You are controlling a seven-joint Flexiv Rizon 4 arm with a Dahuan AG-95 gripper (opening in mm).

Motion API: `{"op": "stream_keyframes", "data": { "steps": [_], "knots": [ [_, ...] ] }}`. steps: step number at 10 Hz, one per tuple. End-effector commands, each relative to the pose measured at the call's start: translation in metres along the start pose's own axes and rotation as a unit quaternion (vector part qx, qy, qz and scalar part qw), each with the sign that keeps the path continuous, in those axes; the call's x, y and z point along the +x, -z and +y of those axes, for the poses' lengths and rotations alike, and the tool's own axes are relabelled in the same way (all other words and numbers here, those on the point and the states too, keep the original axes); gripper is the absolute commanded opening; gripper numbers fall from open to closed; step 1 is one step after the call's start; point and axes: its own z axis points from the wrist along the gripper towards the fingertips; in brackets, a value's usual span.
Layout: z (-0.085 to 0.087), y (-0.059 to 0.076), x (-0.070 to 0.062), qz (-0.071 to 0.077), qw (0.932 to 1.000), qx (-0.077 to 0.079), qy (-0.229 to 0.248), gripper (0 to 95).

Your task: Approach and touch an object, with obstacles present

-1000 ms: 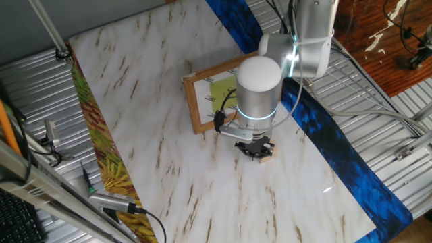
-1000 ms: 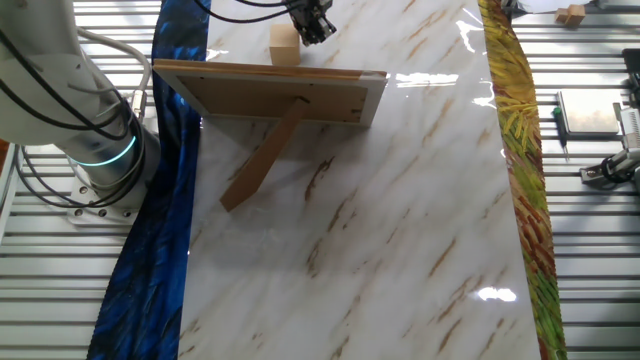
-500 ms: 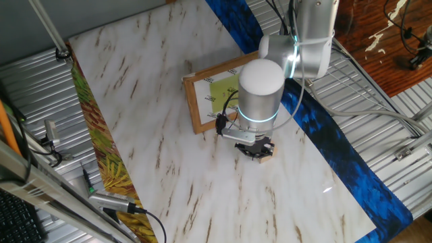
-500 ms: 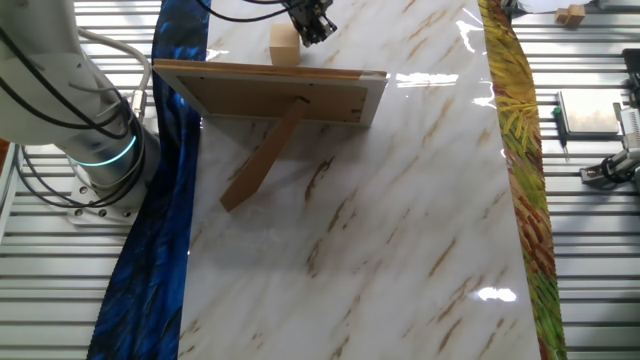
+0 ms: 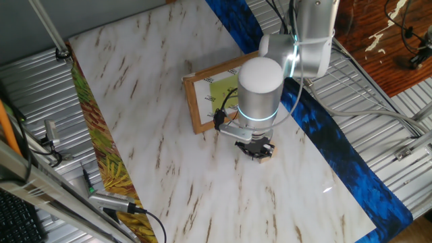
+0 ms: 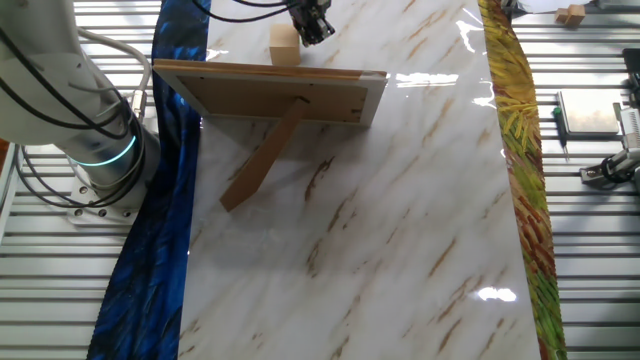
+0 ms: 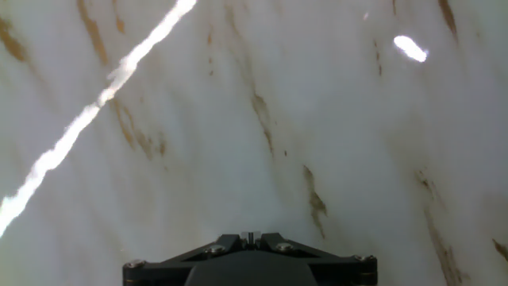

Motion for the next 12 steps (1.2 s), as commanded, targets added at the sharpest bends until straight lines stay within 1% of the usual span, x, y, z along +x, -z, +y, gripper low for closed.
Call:
{"op": "stream_keyframes", "data": {
  "steps": [1,2,4,5,6,7,8,9,10,11,12],
  "knots": [
    [-0.006,0.002,-0.006,0.003,0.9999,0.004,0.013,0.0],
    [-0.016,0.006,-0.015,0.003,0.9999,0.004,0.015,0.0],
    [-0.046,0.019,-0.047,0.008,0.9995,0.010,0.027,0.0],
    [-0.058,0.024,-0.058,0.008,0.9994,0.010,0.032,0.0],
    [-0.077,0.032,-0.070,0.010,0.9991,0.010,0.041,0.0],
    [-0.099,0.039,-0.078,0.010,0.9984,0.007,0.055,0.0],
    [-0.115,0.045,-0.081,0.009,0.9978,0.005,0.065,0.0],
    [-0.117,0.046,-0.082,0.014,0.9978,0.005,0.064,0.0],
    [-0.117,0.046,-0.082,0.007,0.9982,-0.001,0.060,0.0],
    [-0.117,0.046,-0.082,0.002,0.9995,-0.010,0.030,0.0],
    [-0.117,0.046,-0.082,0.003,0.9998,-0.010,0.017,0.0]
  ]
}}
